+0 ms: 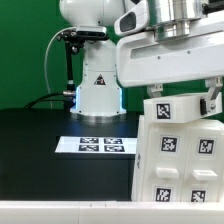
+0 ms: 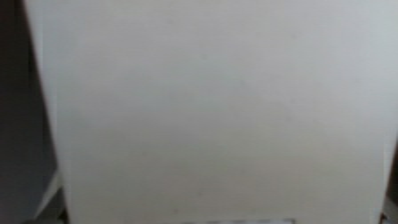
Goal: Assemble cabinet
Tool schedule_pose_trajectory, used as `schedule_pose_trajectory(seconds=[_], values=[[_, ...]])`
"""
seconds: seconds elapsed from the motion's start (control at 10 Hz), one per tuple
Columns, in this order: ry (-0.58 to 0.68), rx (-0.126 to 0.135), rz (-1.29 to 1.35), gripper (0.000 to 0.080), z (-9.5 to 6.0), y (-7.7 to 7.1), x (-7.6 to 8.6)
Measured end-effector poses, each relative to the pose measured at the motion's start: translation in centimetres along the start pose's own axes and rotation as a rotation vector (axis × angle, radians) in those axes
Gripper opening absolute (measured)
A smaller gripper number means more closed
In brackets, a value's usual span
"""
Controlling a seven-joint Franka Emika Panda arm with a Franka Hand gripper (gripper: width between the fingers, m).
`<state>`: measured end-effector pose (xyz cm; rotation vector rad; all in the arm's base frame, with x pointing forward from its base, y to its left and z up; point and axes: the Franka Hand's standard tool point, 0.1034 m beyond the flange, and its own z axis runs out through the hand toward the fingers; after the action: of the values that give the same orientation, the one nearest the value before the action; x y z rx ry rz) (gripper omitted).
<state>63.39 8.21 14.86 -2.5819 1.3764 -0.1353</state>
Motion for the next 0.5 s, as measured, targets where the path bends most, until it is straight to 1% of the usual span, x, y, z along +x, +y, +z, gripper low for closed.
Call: schedule_pose_trajectory(seconds=[0.1,0.3,0.4,0.5], values=[[-0.002,0.009,0.019,0.0542,0.04,0.12,0.24],[0.005,0.019,0.016,0.0542,0.1,0.23,0.3],[0.004,0.018,0.013,0.0542,0.13,0.28,0.33],[0.003,0.017,0.009,0.0639,0.18,0.27,0.27]])
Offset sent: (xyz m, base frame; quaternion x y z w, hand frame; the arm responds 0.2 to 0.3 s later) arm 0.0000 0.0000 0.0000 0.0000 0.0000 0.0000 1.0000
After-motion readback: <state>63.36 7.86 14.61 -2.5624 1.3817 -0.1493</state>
